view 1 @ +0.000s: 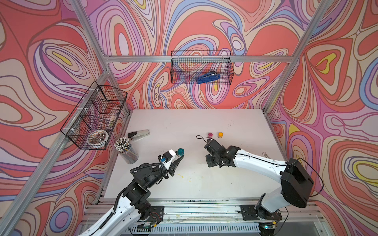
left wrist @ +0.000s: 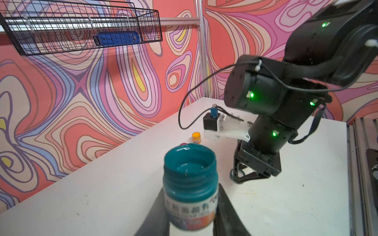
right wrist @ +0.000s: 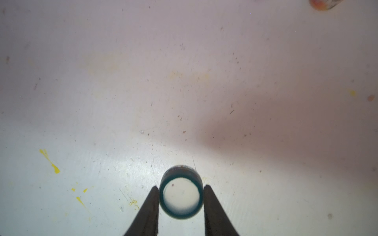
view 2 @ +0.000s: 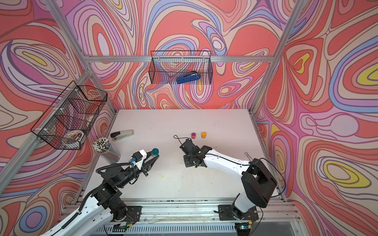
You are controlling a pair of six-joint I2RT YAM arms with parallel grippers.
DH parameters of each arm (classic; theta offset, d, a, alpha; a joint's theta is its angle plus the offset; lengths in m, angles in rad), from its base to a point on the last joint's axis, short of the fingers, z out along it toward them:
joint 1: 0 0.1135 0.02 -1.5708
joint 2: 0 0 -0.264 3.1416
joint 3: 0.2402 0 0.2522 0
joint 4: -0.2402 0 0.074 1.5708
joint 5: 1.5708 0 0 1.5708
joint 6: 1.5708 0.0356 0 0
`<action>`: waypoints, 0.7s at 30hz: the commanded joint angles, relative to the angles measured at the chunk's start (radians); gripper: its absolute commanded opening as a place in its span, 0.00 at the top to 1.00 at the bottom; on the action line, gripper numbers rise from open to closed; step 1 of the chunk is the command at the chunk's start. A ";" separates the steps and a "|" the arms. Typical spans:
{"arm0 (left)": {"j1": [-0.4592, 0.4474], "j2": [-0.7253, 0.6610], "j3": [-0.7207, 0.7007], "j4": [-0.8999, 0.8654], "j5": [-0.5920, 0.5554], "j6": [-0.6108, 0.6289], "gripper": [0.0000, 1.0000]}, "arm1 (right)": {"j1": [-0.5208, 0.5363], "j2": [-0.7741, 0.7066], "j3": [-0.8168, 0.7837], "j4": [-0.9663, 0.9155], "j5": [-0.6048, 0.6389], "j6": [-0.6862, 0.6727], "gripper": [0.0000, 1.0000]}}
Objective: Close the paint jar lid
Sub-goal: Pick up the lid from the center of the board.
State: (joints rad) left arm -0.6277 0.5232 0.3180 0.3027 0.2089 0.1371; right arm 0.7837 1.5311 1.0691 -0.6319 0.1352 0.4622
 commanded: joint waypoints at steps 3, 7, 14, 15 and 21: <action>0.000 0.045 -0.019 0.094 0.025 -0.004 0.70 | -0.077 -0.048 0.111 -0.040 -0.126 -0.124 0.71; 0.000 0.130 -0.025 0.151 0.065 -0.007 0.70 | -0.086 -0.035 0.225 -0.075 -0.230 -0.227 0.71; 0.000 0.234 -0.016 0.208 0.120 0.001 0.71 | -0.086 -0.012 0.347 -0.109 -0.402 -0.330 0.72; 0.000 0.242 -0.016 0.214 0.120 0.006 0.71 | -0.086 -0.014 0.355 -0.112 -0.417 -0.341 0.71; 0.000 0.306 0.019 0.212 0.120 0.050 0.71 | -0.086 -0.017 0.405 -0.127 -0.569 -0.412 0.72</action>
State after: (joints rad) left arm -0.6277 0.8074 0.3073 0.4568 0.3077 0.1562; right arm 0.6979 1.5074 1.4361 -0.7330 -0.3267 0.1112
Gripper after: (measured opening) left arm 0.319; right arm 0.339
